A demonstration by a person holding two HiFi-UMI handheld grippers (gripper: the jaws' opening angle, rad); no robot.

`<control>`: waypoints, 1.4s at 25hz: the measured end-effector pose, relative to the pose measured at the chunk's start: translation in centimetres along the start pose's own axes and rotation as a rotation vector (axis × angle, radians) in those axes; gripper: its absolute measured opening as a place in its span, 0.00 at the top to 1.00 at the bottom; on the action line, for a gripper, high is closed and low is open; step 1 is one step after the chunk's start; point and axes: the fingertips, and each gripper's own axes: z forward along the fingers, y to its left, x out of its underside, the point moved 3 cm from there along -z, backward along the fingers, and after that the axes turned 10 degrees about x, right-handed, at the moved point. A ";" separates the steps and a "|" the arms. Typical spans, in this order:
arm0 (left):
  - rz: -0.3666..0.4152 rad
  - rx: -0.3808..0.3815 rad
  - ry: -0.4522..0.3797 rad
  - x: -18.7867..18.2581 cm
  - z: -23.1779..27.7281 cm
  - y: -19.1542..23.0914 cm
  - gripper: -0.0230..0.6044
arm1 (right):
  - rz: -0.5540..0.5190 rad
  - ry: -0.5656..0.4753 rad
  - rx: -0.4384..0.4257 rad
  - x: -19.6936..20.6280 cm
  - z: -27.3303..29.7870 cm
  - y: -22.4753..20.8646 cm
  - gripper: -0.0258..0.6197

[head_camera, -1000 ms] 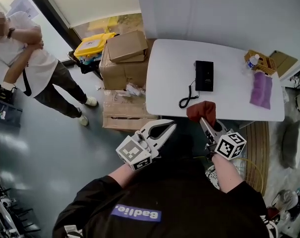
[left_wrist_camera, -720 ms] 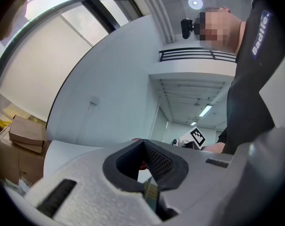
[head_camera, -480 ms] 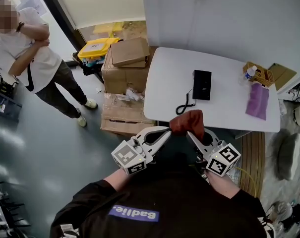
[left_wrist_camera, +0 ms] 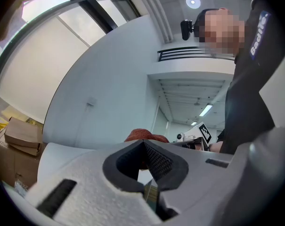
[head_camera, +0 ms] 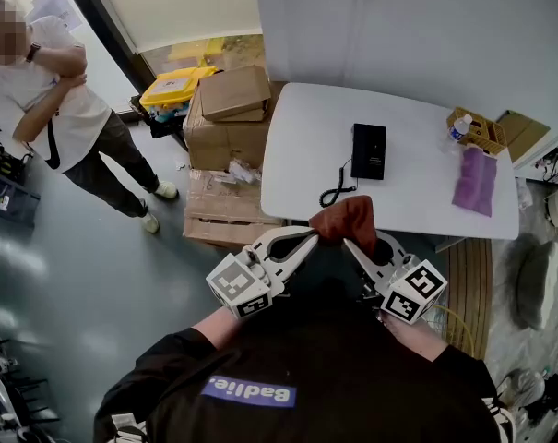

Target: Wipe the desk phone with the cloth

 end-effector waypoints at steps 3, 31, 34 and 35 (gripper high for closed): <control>0.003 0.004 0.003 0.2 0.4 -0.3 0.95 | 0.000 -0.001 0.000 0.1 -0.3 -0.1 0.82; 0.013 0.014 0.012 -0.2 1.0 -0.5 0.95 | 0.001 0.006 -0.013 -0.3 -0.8 -0.3 0.82; 0.012 0.015 0.014 -0.2 1.1 -0.4 0.95 | 0.005 0.005 -0.012 -0.2 -0.7 -0.4 0.82; 0.012 0.016 0.014 -0.1 1.1 -0.4 0.95 | 0.006 0.005 -0.012 -0.2 -0.7 -0.4 0.82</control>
